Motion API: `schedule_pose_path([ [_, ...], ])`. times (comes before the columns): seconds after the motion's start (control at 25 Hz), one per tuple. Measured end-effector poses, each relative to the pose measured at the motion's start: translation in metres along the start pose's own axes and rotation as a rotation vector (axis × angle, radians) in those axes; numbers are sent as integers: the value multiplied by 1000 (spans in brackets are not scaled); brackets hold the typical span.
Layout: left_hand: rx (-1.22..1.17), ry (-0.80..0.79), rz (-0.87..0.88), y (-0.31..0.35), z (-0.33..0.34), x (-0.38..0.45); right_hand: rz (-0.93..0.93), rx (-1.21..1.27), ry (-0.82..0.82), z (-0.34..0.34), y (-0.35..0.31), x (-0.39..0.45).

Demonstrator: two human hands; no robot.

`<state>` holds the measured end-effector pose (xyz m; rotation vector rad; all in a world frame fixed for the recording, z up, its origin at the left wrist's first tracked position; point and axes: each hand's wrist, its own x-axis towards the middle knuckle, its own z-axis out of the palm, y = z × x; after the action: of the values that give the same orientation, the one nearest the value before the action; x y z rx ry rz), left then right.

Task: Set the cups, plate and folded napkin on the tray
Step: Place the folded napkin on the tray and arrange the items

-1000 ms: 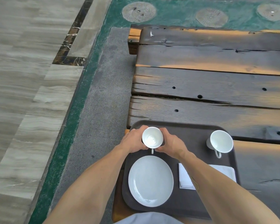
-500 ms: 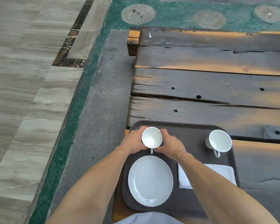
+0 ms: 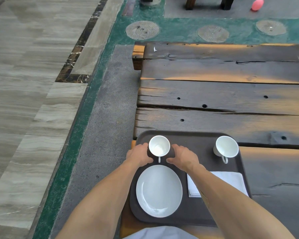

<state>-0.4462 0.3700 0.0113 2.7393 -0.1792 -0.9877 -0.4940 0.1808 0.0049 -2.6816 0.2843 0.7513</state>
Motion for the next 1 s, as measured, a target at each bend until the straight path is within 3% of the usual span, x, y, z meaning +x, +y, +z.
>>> schedule_pose_path([
  [0.44, 27, -177, 13, 22, 31, -50, -94, -148, -101, 0, 47, -47],
  [1.0, 39, -67, 86, 174, 65, -50, -35, -75, -4, -57, 220, -77],
])
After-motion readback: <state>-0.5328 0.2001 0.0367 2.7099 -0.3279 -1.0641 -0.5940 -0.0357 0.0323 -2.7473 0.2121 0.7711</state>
